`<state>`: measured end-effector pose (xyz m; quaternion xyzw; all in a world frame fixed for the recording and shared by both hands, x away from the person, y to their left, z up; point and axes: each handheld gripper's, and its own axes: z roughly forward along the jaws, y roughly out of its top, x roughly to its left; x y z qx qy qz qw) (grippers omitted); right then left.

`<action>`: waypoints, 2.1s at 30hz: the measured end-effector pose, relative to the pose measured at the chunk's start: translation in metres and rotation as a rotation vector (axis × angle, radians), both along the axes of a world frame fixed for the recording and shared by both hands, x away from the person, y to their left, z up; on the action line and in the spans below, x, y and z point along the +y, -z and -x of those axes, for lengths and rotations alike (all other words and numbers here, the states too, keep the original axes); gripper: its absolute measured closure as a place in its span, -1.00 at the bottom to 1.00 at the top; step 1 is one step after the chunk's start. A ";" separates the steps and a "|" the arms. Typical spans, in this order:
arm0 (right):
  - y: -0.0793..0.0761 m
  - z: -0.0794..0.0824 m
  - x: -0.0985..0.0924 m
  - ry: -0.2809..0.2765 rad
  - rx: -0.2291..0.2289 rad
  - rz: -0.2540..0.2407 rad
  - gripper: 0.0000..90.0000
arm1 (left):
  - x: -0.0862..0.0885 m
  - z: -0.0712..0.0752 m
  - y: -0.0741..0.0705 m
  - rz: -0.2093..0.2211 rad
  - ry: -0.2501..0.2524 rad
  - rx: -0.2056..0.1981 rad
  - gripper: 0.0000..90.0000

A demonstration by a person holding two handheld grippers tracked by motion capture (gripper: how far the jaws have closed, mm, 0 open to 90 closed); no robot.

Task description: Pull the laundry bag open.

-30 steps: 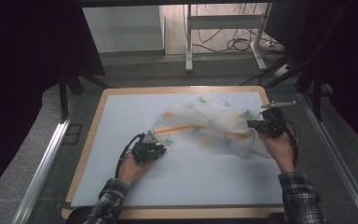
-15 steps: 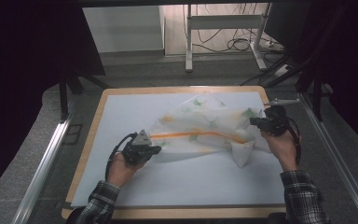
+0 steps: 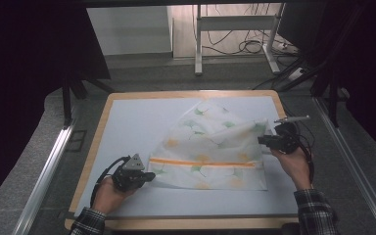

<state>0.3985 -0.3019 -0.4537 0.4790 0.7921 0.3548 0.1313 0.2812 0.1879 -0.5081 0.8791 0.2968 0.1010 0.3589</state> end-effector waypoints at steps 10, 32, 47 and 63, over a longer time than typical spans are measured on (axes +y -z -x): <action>0.019 0.034 -0.009 -0.031 0.014 0.006 0.29 | 0.010 -0.006 0.000 0.059 -0.094 -0.077 0.05; 0.054 0.025 0.013 -0.045 0.072 0.145 0.95 | 0.008 -0.047 0.033 0.015 -0.223 0.007 0.73; 0.043 0.087 0.011 -0.146 0.123 0.147 0.93 | 0.005 -0.004 0.021 -0.107 -0.128 0.023 0.89; 0.018 0.106 -0.035 -0.055 0.006 0.059 0.38 | 0.002 -0.048 0.002 0.015 -0.228 -0.051 0.34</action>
